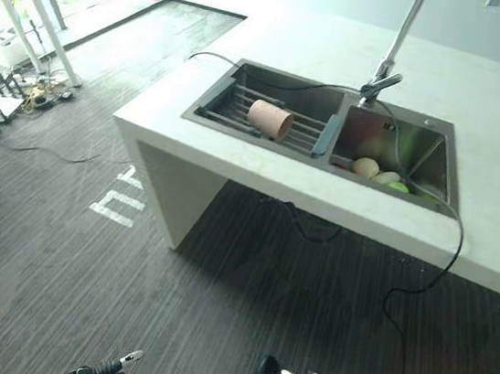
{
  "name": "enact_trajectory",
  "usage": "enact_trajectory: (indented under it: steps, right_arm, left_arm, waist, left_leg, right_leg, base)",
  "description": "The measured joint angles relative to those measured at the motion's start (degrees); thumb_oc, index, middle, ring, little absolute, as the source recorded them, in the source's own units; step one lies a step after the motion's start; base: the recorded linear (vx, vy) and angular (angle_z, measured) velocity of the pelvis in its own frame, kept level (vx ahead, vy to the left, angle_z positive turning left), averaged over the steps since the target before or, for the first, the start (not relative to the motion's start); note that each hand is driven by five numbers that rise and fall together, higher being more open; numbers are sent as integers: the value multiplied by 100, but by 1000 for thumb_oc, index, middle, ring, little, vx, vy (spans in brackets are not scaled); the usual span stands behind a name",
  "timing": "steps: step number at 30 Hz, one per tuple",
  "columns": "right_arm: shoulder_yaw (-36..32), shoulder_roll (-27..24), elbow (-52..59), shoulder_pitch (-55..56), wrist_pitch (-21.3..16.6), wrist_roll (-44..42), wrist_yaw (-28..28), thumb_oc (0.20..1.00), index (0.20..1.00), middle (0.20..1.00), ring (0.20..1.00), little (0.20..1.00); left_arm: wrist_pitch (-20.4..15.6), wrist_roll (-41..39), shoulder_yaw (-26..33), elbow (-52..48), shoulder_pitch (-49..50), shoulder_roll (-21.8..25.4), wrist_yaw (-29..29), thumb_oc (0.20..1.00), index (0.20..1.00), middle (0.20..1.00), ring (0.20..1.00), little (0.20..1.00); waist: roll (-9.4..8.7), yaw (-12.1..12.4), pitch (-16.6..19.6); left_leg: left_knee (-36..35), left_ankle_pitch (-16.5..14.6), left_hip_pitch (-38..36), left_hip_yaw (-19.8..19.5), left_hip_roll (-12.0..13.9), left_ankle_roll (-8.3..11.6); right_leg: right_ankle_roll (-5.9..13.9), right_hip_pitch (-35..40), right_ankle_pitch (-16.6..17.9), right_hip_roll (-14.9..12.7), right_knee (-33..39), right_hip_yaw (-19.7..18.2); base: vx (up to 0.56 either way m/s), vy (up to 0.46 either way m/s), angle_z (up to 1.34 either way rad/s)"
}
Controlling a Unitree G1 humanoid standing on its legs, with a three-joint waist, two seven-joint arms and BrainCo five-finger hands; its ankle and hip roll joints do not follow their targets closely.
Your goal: Place the dishes in the dishwasher.
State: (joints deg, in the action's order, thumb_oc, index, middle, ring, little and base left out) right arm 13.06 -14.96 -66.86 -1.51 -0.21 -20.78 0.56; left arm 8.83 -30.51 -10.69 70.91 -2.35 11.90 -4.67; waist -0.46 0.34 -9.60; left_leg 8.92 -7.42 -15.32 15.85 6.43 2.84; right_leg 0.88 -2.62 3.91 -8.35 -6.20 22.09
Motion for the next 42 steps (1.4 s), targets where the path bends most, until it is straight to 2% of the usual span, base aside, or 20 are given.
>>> enact_trajectory:
  steps: [3, 4, 6, 7, 8, 9, 11, 12, 13, 14, 16, 18, 21, 24, 26, 30, 34, 36, 38, 42]
  right_arm:
    - [13, -17, -1, -128, 110, 37, 14, 1000, 1000, 1000, 1000, 1000]
    - [67, -18, 15, -205, 113, 181, 16, 1000, 1000, 1000, 1000, 1000]
    - [145, -15, 15, -229, 145, 238, 17, 1000, 1000, 1000, 1000, 1000]
    - [206, -14, -2, -271, 210, 259, 7, 1000, 1000, 1000, 1000, 1000]
    - [205, -32, -26, -280, 229, 259, -2, 1000, 1000, 1000, 1000, 1000]
    - [192, -41, -49, -271, 232, 261, -32, 1000, 1000, 1000, 1000, 1000]
    - [178, -49, -89, -273, 230, 271, -34, 1000, 1000, 1000, 1000, 1000]
    - [177, -1, -142, -225, 225, 285, -35, 1000, 1000, 1000, 1000, 1000]
    - [179, 0, -149, -201, 223, 283, -36, 1000, 1000, 1000, 1000, 1000]
    - [174, -12, -203, -100, 191, 268, -49, 1000, 1000, 1000, 1000, 1000]
    - [172, -25, -266, -23, 189, 268, -47, 1000, 1000, 1000, 1000, 1000]
    - [166, -128, -308, 147, 169, 267, -51, 1000, 1000, 1000, 1000, 1000]
    - [63, 26, -344, 343, 81, 226, -45, 1000, 1000, 1000, 1000, 1000]
    - [-21, 162, -345, 326, 80, 210, -43, 1000, 1000, 1000, 1000, 1000]
    - [-73, 186, -385, 251, 61, 206, -52, 1000, 1000, 1000, 1000, 1000]
    - [-75, 194, -460, 75, -10, 128, -115, 1000, 1000, 1000, 1000, 1000]
    - [-64, 173, -462, 14, -67, -69, -153, 1000, 1000, 1000, 1000, 1000]
    - [-56, 248, -432, 47, -64, -65, -153, 1000, 1000, 1000, 1000, 1000]
    - [-52, 270, -410, 5, -62, -59, -153, 1000, 1000, 1000, 1000, 1000]
    - [-69, 283, -415, 13, -21, -55, -150, 1000, 1000, 1000, 1000, 1000]
  left_arm:
    - [-57, -233, 3, -10, -52, -105, -25, 1000, 1000, 1000, 1000, 1000]
    - [-136, -249, 8, -2, -38, -160, -24, 1000, 1000, 1000, 1000, 1000]
    - [-258, -330, 87, -33, -52, -153, 9, 1000, 1000, 1000, 1000, 1000]
    - [-317, -447, 183, -118, -66, -126, 27, 1000, 1000, 1000, 1000, 1000]
    - [-327, -447, 177, -132, -91, -121, 29, 1000, 1000, 1000, 1000, 1000]
    - [-334, -446, 175, -235, -107, -112, 23, 1000, 1000, 1000, 1000, 1000]
    - [-328, -446, 167, -255, -108, -124, 24, 1000, 1000, 1000, 1000, 1000]
    - [-356, -449, 164, -267, -125, -106, 38, 1000, 1000, 1000, 1000, 1000]
    - [-363, -454, 160, -271, -157, -103, 41, 1000, 1000, 1000, 1000, 1000]
    - [-380, -459, 162, -229, -148, -98, 9, 1000, 1000, 1000, 1000, 1000]
    - [-415, -456, 176, -240, -182, -107, 14, 1000, 1000, 1000, 1000, 1000]
    - [-339, -439, 161, -179, -163, -189, 13, 1000, 1000, 1000, 1000, 1000]
    - [-226, -428, 164, -157, -159, -116, -1, 1000, 1000, 1000, 1000, 1000]
    - [-152, -426, 155, -131, 2, -39, -22, 1000, 1000, 1000, 1000, 1000]
    - [-145, -427, 151, -133, 16, 34, -29, 1000, 1000, 1000, 1000, 1000]
    - [-99, -316, 4, -121, 34, 126, -54, 1000, 1000, 1000, 1000, 1000]
    - [9, -187, -233, -116, -46, 173, 21, 1000, 1000, 1000, 1000, 1000]
    - [54, -203, -216, -107, -23, 298, 29, 1000, 1000, 1000, 1000, 1000]
    - [126, -203, -167, -33, 3, 309, 24, 1000, 1000, 1000, 1000, 1000]
    - [163, -208, -54, 25, 137, 314, 12, 1000, 1000, 1000, 1000, 1000]
  waist:
    - [-4, -9, 18]
    - [-41, -17, 42]
    - [-100, 17, 69]
    - [-167, 75, 34]
    - [-185, 99, 17]
    - [-205, 151, 9]
    - [-194, 158, 3]
    - [-182, 168, -24]
    - [-166, 168, -51]
    - [-80, 214, -53]
    - [-3, 244, -71]
    - [283, 192, -33]
    - [13, 115, 14]
    - [-52, 153, 48]
    - [-105, 177, 52]
    - [-129, 185, 25]
    - [-83, 164, -41]
    - [-273, 151, -48]
    - [-293, 140, -65]
    - [-296, 75, -78]
  left_leg:
    - [443, 101, 172, -176, 126, 163]
    - [711, 243, 302, -293, 179, 406]
    - [1406, 399, 668, -375, 245, 656]
    - [2074, 465, 1035, -513, 290, 761]
    - [2359, 409, 1225, -590, 253, 720]
    - [2065, 212, 1407, -507, 157, 481]
    - [1399, 204, 1446, -412, 90, 396]
    - [-102, 413, 1564, -430, 43, 339]
    - [-352, 532, 1578, -459, 60, 331]
    - [-1033, 811, 1612, -916, 138, 486]
    - [-808, 898, 1684, -873, 261, 361]
    - [-666, 1022, 1618, -775, 332, 211]
    - [-1104, 1096, 1352, -657, -168, -46]
    - [-1310, 1121, 1132, -563, -419, -214]
    - [-1283, 1037, 1112, -536, -532, -267]
    - [-1265, 862, 1042, -416, -544, -387]
    - [-1347, 826, 905, -310, -445, -439]
    - [-1379, 813, 846, -246, -470, -449]
    - [-1408, 808, 835, -157, -460, -452]
    - [-1385, 733, 729, -120, -374, -334]
  right_leg:
    - [-62, 32, -127, 65, -33, -11]
    - [-55, 40, -225, 83, -58, -41]
    - [-102, 57, -257, 116, 13, -80]
    - [-224, 170, -291, 124, 173, -121]
    - [-317, 241, -299, 131, 303, -134]
    - [-323, 373, -225, 125, 570, -169]
    - [-315, 447, -226, 131, 644, -184]
    - [-221, 602, -245, 204, 812, -219]
    - [-195, 630, -254, 208, 822, -239]
    - [-93, 627, -321, 280, 789, -405]
    - [-3, 676, -269, 284, 806, -480]
    - [255, 844, -269, 295, 794, -593]
    - [519, 812, -209, -145, 786, -710]
    - [742, 740, -298, -423, 509, -756]
    - [783, 703, -336, -529, 343, -768]
    - [774, 431, -327, -579, -260, -791]
    - [838, -463, -378, -703, -1805, -1022]
    - [939, -614, -477, -692, -1751, -981]
    - [1032, -622, -426, -707, -923, -714]
    - [1137, -598, -275, -742, -463, -733]
  base:
    - [151, -118, -12]
    - [83, -106, -8]
    - [93, -70, -10]
    - [146, 7, -15]
    - [174, 101, -16]
    - [168, 126, -17]
    - [182, 201, -16]
    - [230, 272, -18]
    - [237, 307, -38]
    - [114, 192, -49]
    - [106, 190, -54]
    - [119, 202, -39]
    - [137, 254, -10]
    - [71, 178, -4]
    - [90, 224, -5]
    - [59, 151, -16]
    - [77, 4, -15]
    - [170, -162, -20]
    - [163, -188, -22]
    - [155, -229, -1]
